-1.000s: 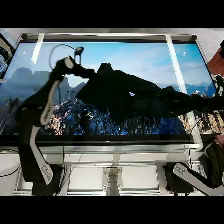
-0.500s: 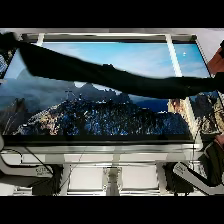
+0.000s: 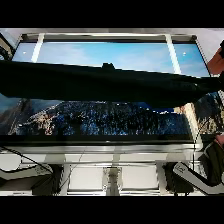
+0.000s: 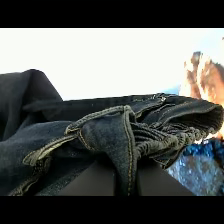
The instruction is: Fold the clothes and pants, and hang the long-sleeved shirts on hangers.
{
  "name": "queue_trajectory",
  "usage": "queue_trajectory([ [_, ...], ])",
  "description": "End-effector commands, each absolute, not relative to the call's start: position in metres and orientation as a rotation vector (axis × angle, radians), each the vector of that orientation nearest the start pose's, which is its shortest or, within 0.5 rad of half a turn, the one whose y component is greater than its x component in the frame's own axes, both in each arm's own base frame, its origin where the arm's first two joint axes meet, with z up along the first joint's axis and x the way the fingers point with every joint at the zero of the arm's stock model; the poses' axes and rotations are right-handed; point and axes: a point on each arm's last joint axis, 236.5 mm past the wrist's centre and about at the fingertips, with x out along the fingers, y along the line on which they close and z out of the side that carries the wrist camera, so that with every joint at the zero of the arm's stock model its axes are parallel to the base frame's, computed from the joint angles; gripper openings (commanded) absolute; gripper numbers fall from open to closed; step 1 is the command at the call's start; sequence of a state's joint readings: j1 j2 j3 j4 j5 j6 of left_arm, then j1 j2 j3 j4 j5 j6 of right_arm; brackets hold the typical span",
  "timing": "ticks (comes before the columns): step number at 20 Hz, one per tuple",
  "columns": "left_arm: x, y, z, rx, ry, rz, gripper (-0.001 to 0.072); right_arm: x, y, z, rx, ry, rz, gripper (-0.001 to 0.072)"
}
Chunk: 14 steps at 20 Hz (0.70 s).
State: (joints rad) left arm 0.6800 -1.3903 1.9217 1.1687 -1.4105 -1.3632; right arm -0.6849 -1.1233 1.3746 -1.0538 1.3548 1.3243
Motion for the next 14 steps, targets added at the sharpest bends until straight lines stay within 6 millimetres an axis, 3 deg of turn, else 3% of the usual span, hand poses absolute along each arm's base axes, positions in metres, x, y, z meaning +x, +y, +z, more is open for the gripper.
queue_trajectory([
  [1, 0.395, 0.205, 0.21, -0.367, 0.872, 0.194, 0.0027, 0.344, -0.149, 0.151, 0.456, 0.942, -0.142, 0.0041],
  [5, 0.4, 0.192, 0.181, -0.397, 0.918, 0.114, 0.0027, 0.354, -0.138, 0.154, 0.529, 0.917, -0.104, 0.004],
  [7, 0.419, 0.188, 0.184, -0.467, 0.857, 0.078, 0.0027, 0.392, -0.119, 0.174, 0.692, 0.785, 0.004, 0.0039],
  [10, 0.471, 0.186, 0.235, -0.685, 0.559, 0.035, 0.0026, 0.451, -0.092, 0.203, 0.905, 0.685, 0.178, 0.0038],
  [12, 0.491, 0.188, 0.279, -0.745, 0.359, -0.014, 0.0026, 0.483, -0.07, 0.25, 0.936, 0.591, 0.33, 0.0038],
  [14, 0.492, 0.185, 0.305, -0.677, 0.263, -0.088, 0.0026, 0.498, -0.073, 0.299, 0.834, 0.494, 0.351, 0.0038],
])
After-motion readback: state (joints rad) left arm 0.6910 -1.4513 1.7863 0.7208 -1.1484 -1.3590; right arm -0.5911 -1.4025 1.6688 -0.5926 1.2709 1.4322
